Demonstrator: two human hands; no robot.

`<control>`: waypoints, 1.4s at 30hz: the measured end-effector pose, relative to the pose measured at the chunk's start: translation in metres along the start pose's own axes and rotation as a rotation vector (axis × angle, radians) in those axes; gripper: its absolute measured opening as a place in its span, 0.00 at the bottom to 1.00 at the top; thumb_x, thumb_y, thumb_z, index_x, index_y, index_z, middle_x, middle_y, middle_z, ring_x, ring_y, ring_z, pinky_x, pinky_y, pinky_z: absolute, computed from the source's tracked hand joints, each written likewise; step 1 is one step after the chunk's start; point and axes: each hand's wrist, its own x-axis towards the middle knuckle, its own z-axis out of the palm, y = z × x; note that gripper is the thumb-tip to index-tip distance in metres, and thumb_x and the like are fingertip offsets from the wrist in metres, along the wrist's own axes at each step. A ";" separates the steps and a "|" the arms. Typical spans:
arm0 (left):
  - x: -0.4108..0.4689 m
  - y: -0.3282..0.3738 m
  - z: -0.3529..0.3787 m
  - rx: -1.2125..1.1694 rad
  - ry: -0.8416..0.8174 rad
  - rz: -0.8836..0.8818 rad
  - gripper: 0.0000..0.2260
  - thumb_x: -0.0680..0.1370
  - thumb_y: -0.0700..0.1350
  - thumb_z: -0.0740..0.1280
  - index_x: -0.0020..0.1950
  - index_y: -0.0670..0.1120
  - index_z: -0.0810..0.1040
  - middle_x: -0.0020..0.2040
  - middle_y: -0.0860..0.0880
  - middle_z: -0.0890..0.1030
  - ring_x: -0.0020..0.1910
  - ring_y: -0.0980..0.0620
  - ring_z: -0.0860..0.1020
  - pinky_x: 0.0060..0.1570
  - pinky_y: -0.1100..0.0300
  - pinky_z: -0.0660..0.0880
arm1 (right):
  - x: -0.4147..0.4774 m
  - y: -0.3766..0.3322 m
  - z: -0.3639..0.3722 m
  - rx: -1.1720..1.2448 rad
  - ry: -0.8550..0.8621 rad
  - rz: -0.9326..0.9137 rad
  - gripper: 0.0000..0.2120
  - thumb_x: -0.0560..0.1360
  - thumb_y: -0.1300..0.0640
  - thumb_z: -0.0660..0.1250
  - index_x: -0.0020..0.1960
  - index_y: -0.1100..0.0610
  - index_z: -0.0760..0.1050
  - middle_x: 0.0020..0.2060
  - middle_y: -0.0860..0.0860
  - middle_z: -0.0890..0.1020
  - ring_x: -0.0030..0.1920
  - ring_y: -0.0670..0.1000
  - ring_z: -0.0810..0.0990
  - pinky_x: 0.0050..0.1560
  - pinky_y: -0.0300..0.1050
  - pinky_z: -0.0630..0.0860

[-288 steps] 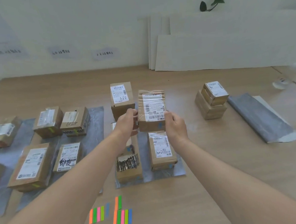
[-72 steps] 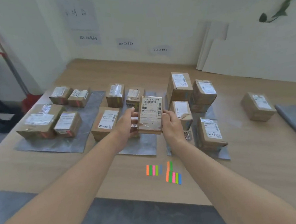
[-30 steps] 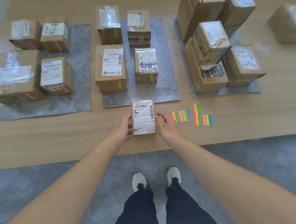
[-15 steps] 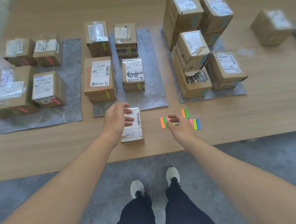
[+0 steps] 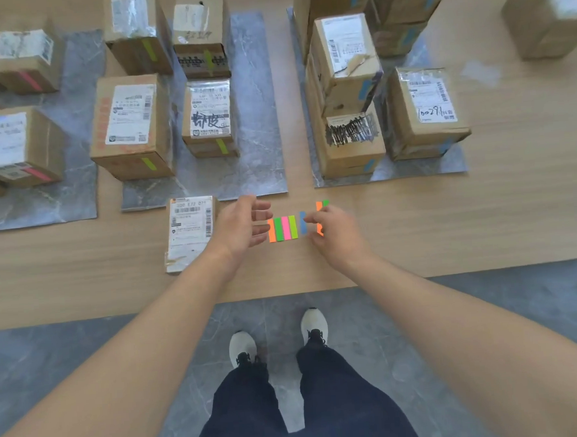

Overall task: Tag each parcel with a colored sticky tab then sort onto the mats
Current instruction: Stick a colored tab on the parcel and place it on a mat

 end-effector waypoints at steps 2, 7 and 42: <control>0.001 -0.006 0.010 0.000 -0.002 -0.006 0.18 0.84 0.51 0.55 0.58 0.43 0.81 0.57 0.43 0.83 0.54 0.44 0.82 0.60 0.49 0.78 | 0.007 0.005 0.000 -0.033 -0.019 -0.054 0.17 0.76 0.63 0.71 0.65 0.58 0.81 0.56 0.58 0.79 0.56 0.59 0.79 0.56 0.49 0.71; 0.003 -0.016 0.028 0.012 -0.022 -0.009 0.18 0.84 0.51 0.54 0.58 0.45 0.81 0.59 0.43 0.82 0.53 0.46 0.79 0.64 0.47 0.75 | 0.022 0.011 0.002 -0.085 -0.059 -0.136 0.15 0.76 0.60 0.72 0.62 0.60 0.82 0.52 0.59 0.78 0.53 0.60 0.78 0.51 0.50 0.70; 0.011 -0.044 0.026 0.439 0.011 0.166 0.11 0.79 0.43 0.64 0.56 0.51 0.84 0.51 0.55 0.84 0.55 0.55 0.80 0.61 0.58 0.74 | 0.043 0.005 -0.005 -0.193 -0.002 -0.242 0.09 0.79 0.59 0.63 0.53 0.60 0.81 0.50 0.57 0.80 0.51 0.61 0.79 0.42 0.51 0.73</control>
